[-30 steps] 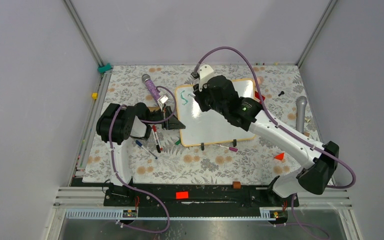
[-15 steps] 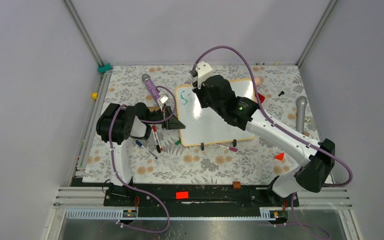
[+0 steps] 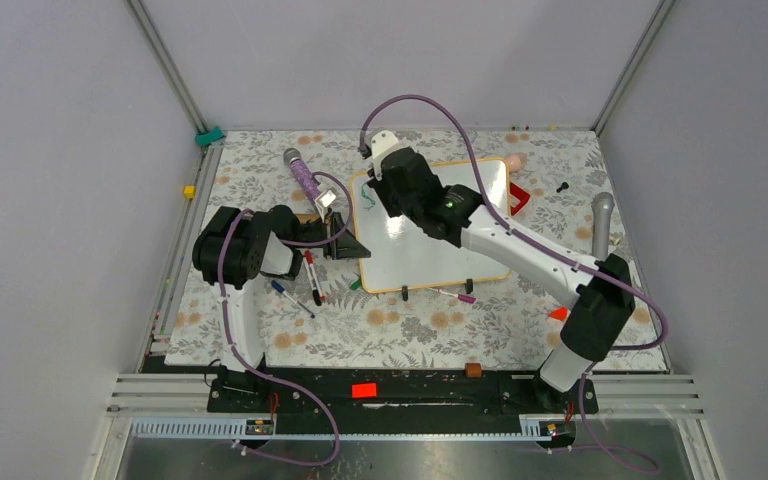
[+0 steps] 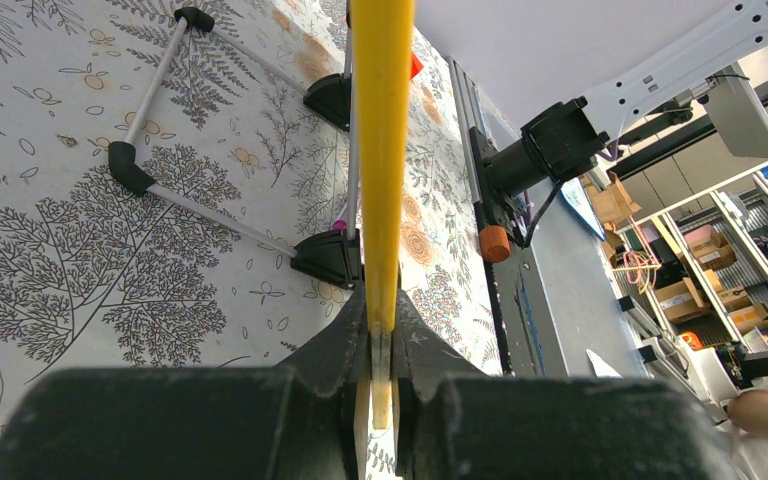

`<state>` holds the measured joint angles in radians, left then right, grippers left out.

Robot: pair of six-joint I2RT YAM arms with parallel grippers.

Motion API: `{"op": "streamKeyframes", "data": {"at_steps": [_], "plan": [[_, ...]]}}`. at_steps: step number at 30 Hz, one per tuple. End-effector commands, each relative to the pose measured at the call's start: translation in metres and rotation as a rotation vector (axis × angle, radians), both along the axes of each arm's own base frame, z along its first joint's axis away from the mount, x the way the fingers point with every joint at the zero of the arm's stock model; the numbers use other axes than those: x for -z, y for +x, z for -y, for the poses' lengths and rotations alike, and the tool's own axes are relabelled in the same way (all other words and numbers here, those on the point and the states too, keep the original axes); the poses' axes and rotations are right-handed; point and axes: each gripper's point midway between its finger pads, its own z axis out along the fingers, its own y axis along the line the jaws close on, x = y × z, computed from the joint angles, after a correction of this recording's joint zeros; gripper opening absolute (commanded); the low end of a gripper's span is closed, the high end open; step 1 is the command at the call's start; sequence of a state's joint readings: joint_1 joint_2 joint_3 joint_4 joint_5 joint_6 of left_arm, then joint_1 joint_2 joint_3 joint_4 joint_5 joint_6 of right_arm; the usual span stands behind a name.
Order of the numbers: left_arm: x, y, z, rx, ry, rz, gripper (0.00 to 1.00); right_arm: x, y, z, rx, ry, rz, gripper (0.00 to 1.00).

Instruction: Write a sentence on the whiteboard

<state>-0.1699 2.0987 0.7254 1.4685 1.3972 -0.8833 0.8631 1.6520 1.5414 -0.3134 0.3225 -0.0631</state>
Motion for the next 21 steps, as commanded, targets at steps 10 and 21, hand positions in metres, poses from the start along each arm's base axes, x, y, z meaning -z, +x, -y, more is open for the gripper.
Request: {"op": "streamKeyframes", "data": {"at_steps": [10, 21], "plan": [[0.004, -0.003, -0.005, 0.028, 0.004, -0.023, 0.0, -0.02, 0.018, -0.007, 0.042, -0.02, 0.055, 0.0], [0.004, -0.003, -0.005, 0.023, 0.004, -0.019, 0.0, -0.006, 0.024, -0.01, 0.042, -0.038, 0.034, 0.0]]}}
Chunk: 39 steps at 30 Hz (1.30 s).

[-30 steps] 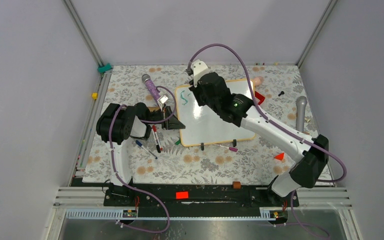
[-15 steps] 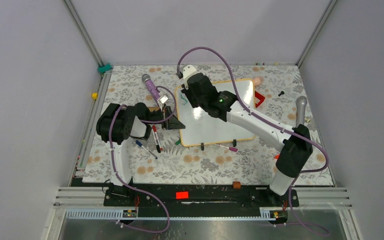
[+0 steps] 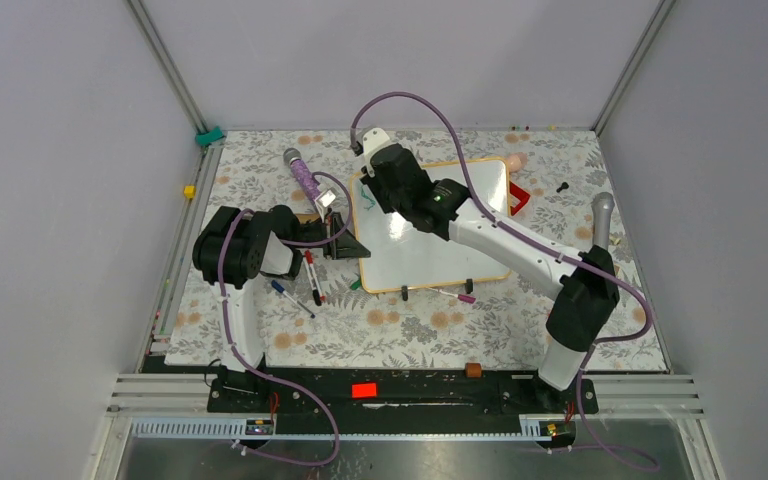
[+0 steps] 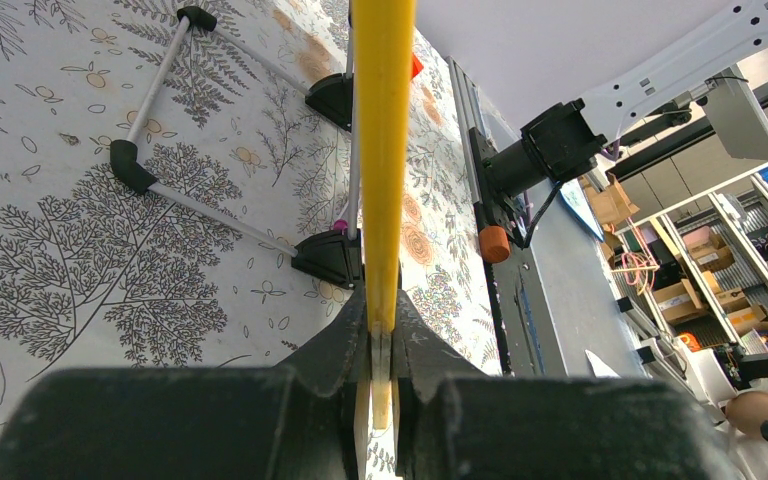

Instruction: Write a sentence on the whiteboard

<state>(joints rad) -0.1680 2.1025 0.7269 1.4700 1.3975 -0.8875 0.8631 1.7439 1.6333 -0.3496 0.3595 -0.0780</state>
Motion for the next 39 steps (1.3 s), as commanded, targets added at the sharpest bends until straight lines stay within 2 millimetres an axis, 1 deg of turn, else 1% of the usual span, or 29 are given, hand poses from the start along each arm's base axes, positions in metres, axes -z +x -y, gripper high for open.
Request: {"op": "streamKeyframes", "data": {"at_steps": [1, 6, 10, 21, 29, 32, 39], "plan": [[0.004, -0.003, -0.004, 0.025, 0.004, -0.014, 0.0, -0.014, 0.008, -0.003, 0.015, 0.013, 0.037, 0.0], [0.004, -0.003, -0.004, 0.024, 0.004, -0.015, 0.0, -0.007, 0.011, -0.001, 0.028, -0.007, 0.026, 0.0], [0.004, -0.003, -0.004, 0.023, 0.004, -0.013, 0.0, 0.001, 0.008, 0.003, 0.037, -0.02, 0.005, 0.0], [0.004, -0.003, -0.004, 0.025, 0.004, -0.011, 0.0, 0.014, -0.011, 0.019, 0.043, -0.016, -0.04, 0.0], [0.003, -0.004, -0.005, 0.024, 0.004, -0.011, 0.0, 0.024, -0.023, 0.025, 0.032, -0.013, -0.078, 0.0], [0.003, -0.003, -0.005, 0.022, 0.003, -0.008, 0.0, 0.024, -0.022, 0.028, 0.049, -0.016, -0.074, 0.0], [0.002, -0.003, -0.005, 0.021, 0.003, -0.007, 0.0, 0.014, -0.01, 0.028, 0.091, -0.029, -0.046, 0.0]]}}
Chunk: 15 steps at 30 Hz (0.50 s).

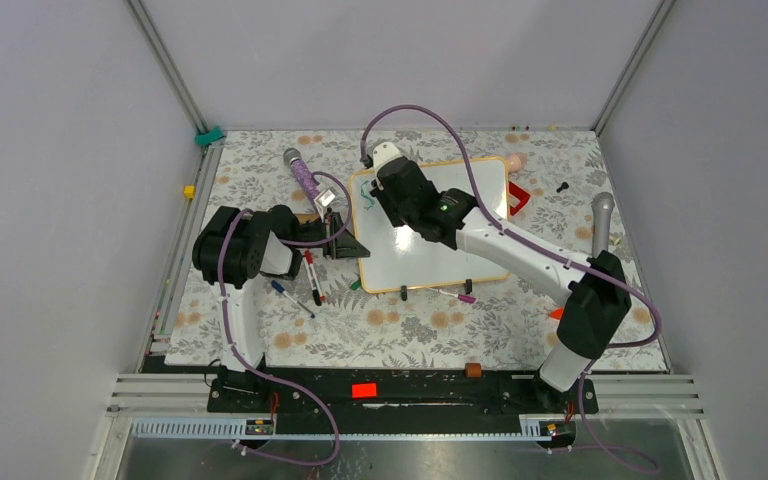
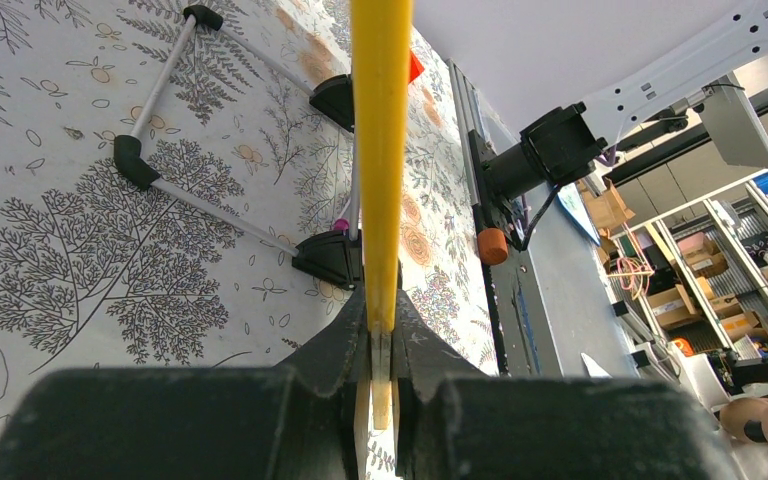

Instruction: Write a sentence on the whiteboard

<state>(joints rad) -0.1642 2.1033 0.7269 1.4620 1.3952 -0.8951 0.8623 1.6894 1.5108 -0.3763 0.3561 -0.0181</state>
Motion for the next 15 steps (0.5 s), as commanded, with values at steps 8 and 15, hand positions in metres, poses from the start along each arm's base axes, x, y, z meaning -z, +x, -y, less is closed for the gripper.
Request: {"op": "streamKeyframes", "data": {"at_steps": [8, 15], "plan": [[0.002, -0.005, -0.004, 0.029, 0.002, 0.011, 0.0, -0.03, 0.016, 0.006, 0.066, -0.006, 0.06, 0.0], [0.002, -0.005, -0.004, 0.027, 0.002, 0.009, 0.0, -0.054, 0.003, 0.005, 0.016, 0.083, 0.082, 0.0]]}}
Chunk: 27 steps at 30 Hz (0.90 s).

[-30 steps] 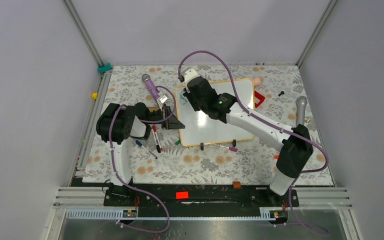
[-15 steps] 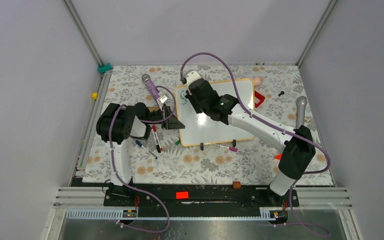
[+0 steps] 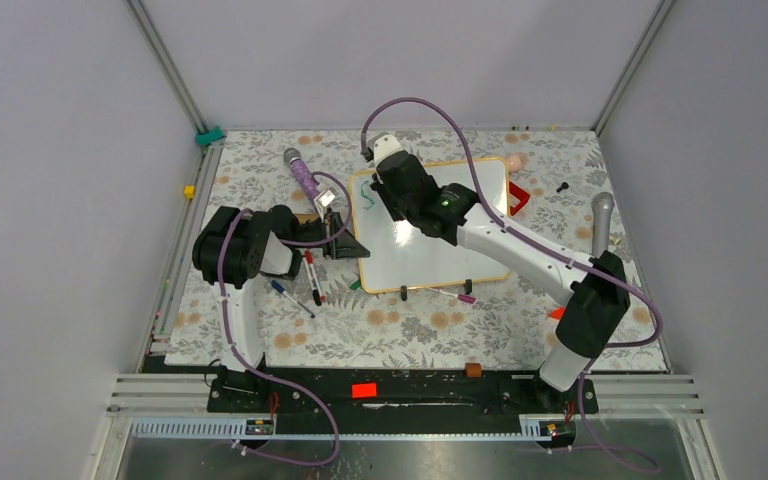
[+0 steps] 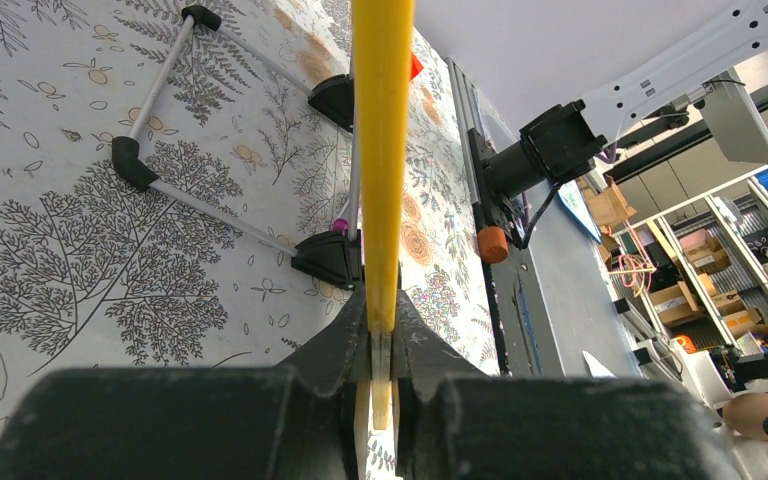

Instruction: Write a sentence on the whiteboard

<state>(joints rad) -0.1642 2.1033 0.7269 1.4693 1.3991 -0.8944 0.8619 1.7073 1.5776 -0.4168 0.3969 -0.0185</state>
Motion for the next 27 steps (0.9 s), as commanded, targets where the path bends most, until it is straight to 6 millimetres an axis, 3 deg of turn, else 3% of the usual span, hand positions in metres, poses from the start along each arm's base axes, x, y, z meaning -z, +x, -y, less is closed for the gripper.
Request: {"op": "streamKeyframes", "data": {"at_steps": [1, 6, 14, 27], "plan": [[0.002, -0.004, -0.004, 0.023, 0.003, 0.003, 0.0, -0.04, -0.005, 0.003, -0.021, 0.094, 0.059, 0.0], [0.003, -0.004, -0.004, 0.022, 0.003, 0.002, 0.0, -0.043, -0.003, 0.008, -0.011, 0.098, 0.057, 0.0], [0.003, -0.004, -0.004, 0.022, 0.003, 0.002, 0.0, -0.031, 0.004, 0.01, 0.005, 0.079, 0.027, 0.0], [0.002, -0.004, -0.004, 0.021, 0.003, 0.004, 0.0, -0.022, 0.011, 0.003, -0.009, 0.075, 0.004, 0.0]]}}
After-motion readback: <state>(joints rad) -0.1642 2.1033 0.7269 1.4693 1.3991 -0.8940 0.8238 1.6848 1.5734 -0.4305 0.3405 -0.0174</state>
